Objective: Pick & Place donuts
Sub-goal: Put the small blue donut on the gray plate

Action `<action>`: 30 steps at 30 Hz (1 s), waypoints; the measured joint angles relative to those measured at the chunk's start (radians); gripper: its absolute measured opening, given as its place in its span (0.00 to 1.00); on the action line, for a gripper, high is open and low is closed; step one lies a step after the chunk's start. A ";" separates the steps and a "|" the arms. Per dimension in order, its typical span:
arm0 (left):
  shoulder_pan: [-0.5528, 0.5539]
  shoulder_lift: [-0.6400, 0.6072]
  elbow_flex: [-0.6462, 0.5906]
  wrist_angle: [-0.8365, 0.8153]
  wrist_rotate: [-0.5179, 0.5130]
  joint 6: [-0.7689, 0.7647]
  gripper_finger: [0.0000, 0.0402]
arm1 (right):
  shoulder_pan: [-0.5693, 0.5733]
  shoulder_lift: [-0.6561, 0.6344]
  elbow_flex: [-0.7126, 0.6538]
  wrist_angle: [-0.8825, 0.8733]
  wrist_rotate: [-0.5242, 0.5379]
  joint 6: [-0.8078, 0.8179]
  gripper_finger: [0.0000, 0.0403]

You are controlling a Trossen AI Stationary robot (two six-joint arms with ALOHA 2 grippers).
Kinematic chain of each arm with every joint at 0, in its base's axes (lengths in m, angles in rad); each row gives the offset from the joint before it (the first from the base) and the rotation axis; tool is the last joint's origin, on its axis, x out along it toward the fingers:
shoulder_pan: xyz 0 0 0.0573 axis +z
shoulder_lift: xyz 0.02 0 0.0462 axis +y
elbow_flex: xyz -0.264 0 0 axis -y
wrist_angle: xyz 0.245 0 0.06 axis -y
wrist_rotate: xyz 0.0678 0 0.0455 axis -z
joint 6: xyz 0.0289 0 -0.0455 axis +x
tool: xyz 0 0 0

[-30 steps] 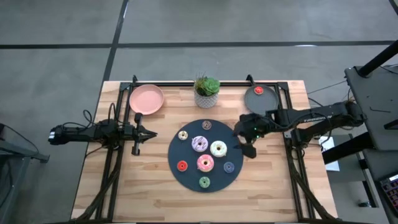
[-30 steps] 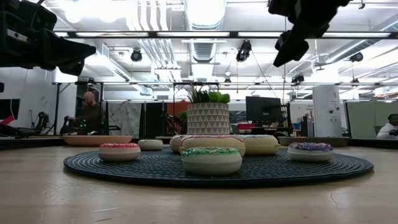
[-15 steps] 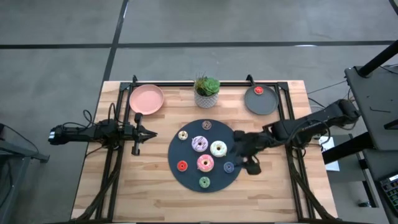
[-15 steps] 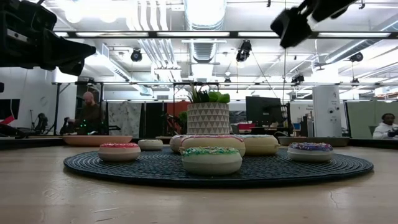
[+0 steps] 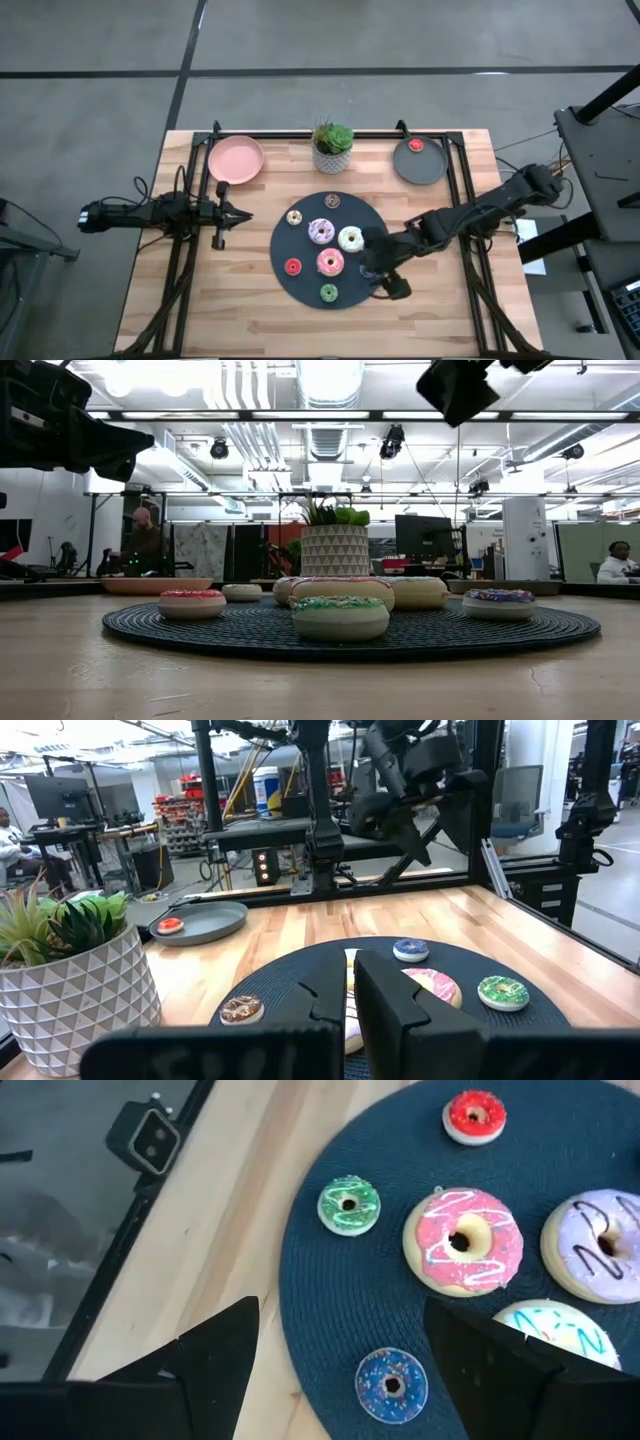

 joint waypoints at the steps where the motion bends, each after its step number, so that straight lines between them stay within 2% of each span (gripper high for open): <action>1: 0.000 0.000 0.000 0.000 0.000 0.000 0.00 | 0.000 0.015 0.012 -0.010 0.001 0.002 0.69; 9: 0.000 0.000 0.000 0.000 0.000 0.000 0.00 | -0.001 0.099 0.086 -0.123 0.000 -0.021 0.69; 30: 0.000 0.005 0.000 0.001 0.000 0.000 0.00 | -0.026 0.180 0.019 -0.140 0.010 -0.039 0.70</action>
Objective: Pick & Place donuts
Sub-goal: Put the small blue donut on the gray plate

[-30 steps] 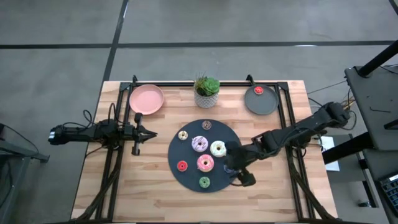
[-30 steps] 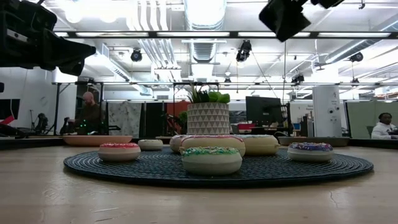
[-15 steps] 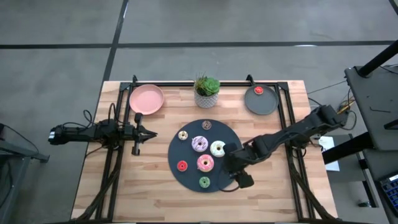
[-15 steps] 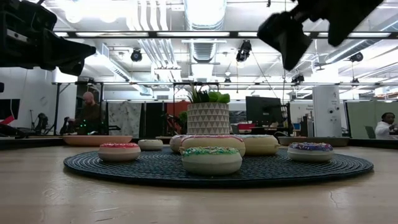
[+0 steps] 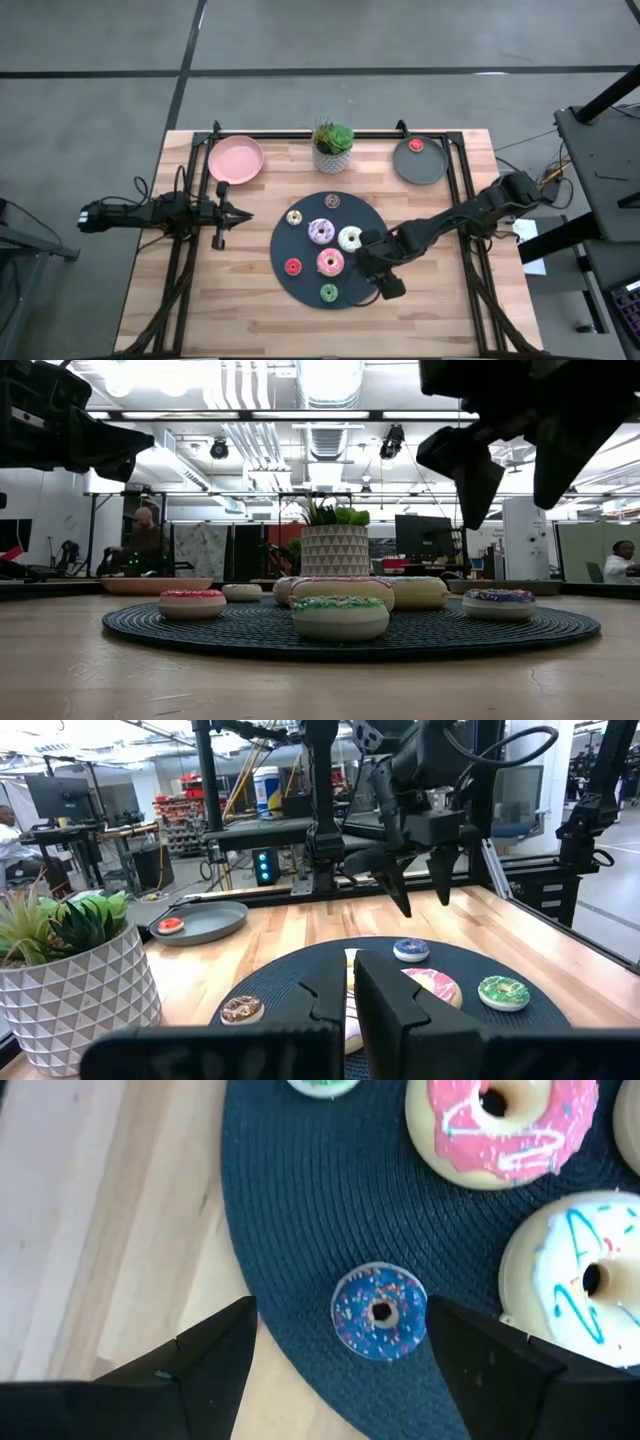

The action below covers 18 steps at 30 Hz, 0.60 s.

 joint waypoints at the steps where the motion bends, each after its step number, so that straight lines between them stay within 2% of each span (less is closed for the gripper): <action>1: 0.000 0.000 0.000 -0.001 0.000 0.000 0.00 | -0.003 0.000 0.000 0.002 0.000 -0.001 0.70; 18: -0.001 0.002 0.000 -0.001 0.000 0.000 0.00 | -0.020 0.000 -0.047 0.011 0.000 -0.083 0.75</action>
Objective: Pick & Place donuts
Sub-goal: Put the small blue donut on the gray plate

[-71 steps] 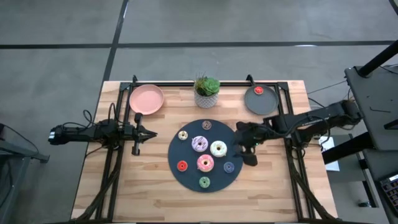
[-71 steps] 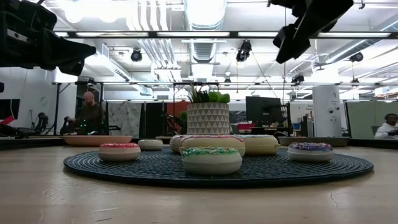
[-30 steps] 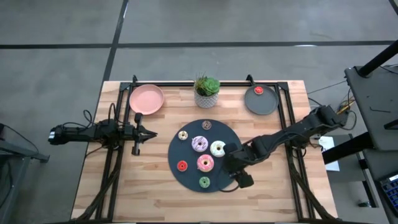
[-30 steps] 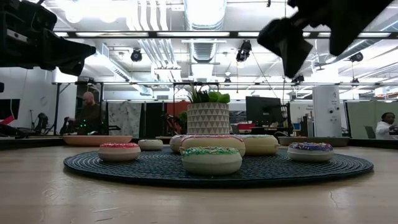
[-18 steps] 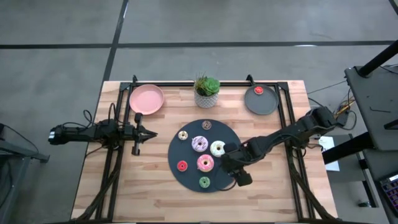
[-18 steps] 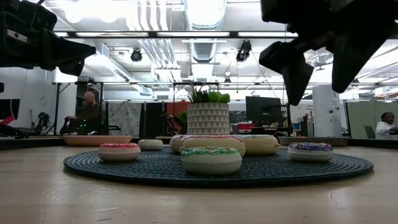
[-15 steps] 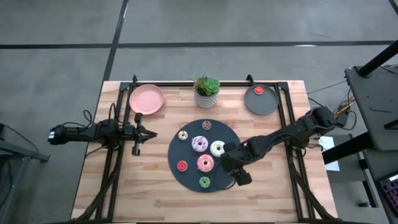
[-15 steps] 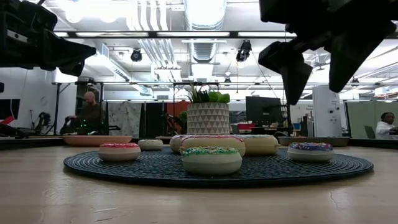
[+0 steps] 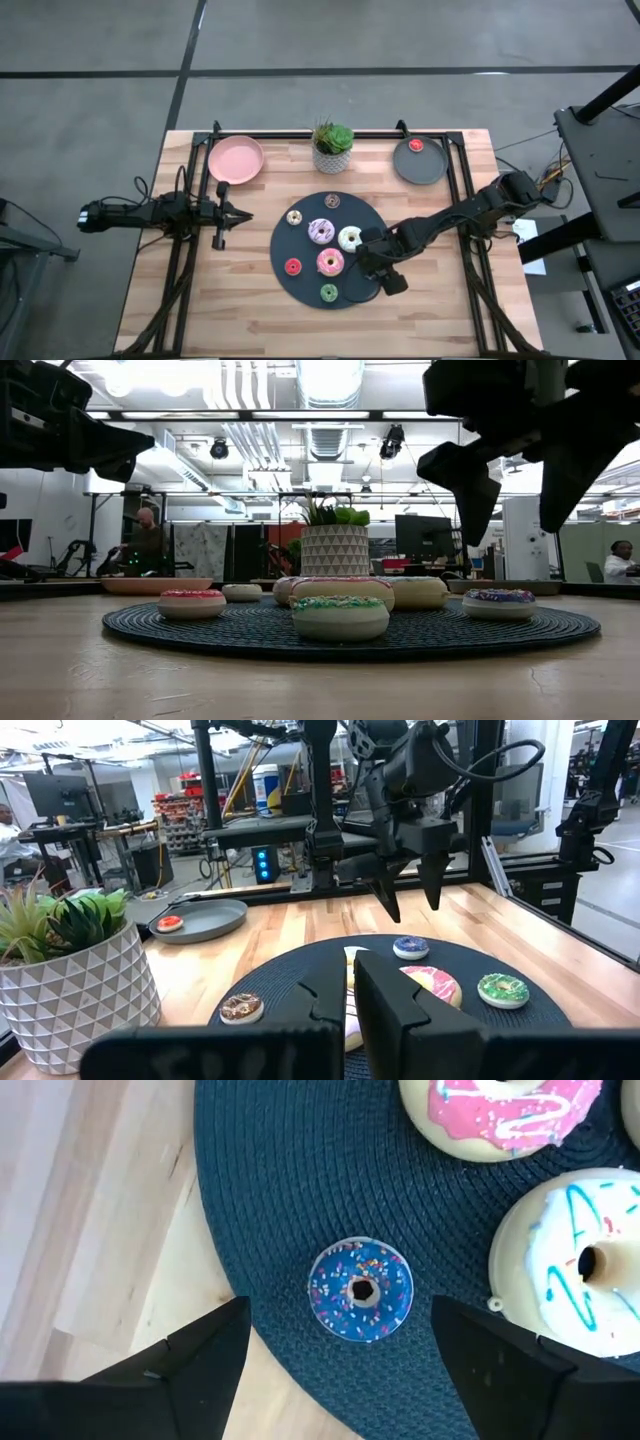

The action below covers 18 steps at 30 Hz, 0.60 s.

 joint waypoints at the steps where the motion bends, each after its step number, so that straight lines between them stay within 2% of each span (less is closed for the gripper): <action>1: 0.000 0.000 0.000 0.000 0.000 0.000 0.00 | 0.000 0.000 -0.003 0.000 0.000 -0.011 0.75; 18: 0.000 0.003 0.000 0.000 0.000 0.000 0.00 | 0.006 0.057 0.023 0.000 0.005 -0.050 0.74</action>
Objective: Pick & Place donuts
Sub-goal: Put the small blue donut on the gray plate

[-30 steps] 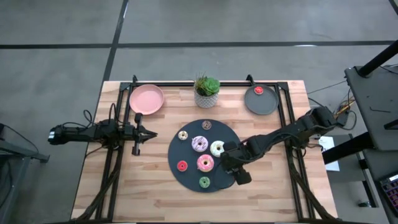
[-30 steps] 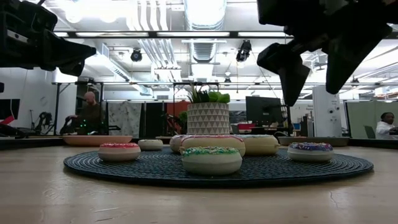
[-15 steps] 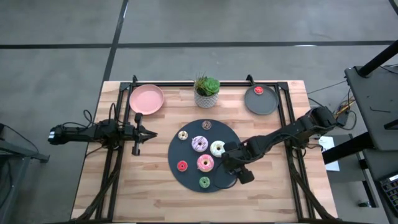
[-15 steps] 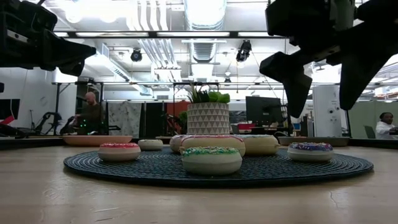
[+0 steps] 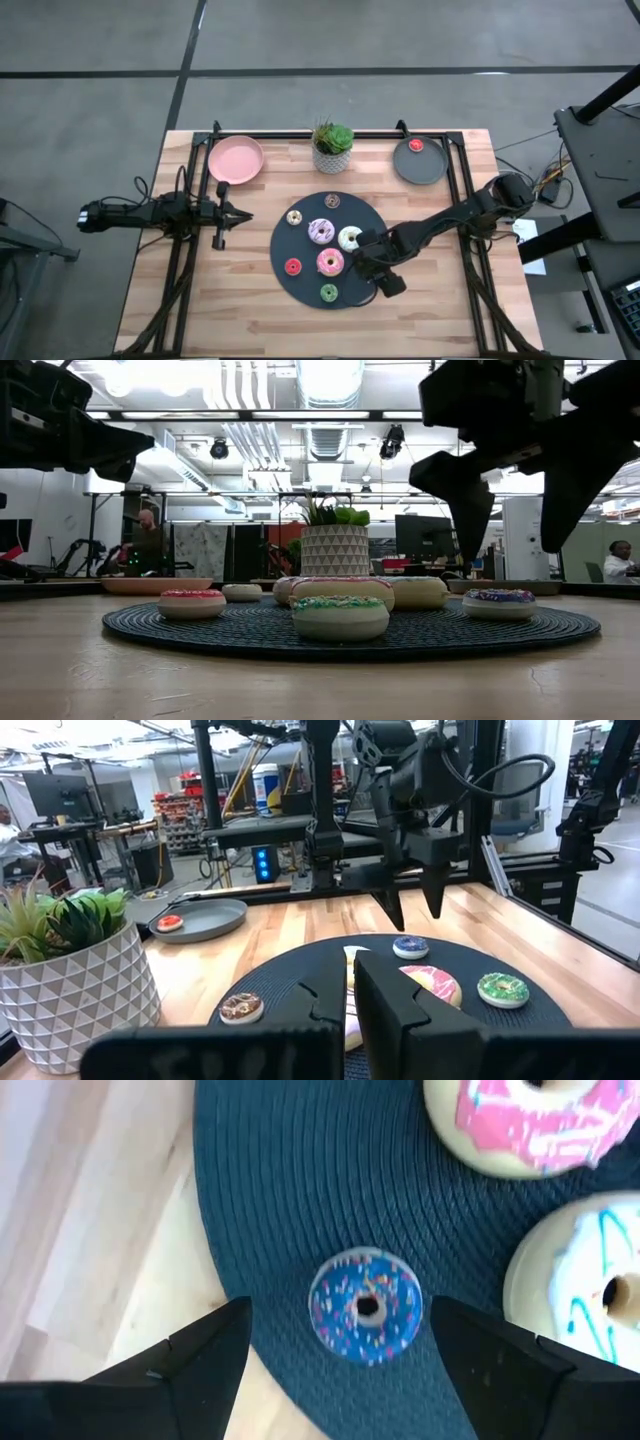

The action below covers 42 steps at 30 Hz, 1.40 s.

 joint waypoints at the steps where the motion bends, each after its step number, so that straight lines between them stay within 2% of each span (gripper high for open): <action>1: 0.000 0.000 0.000 0.000 0.000 0.000 0.00 | 0.000 0.005 0.000 0.000 0.009 0.000 0.74; 9: 0.001 0.002 0.000 0.001 0.000 0.000 0.00 | 0.000 0.047 -0.006 0.000 0.045 0.001 0.76; 20: 0.000 0.004 0.000 0.000 0.000 0.000 0.00 | 0.000 0.063 -0.012 0.016 0.075 0.004 0.73; 42: 0.000 0.004 0.000 0.000 0.000 0.000 0.00 | 0.000 0.063 -0.055 0.088 0.075 0.012 0.72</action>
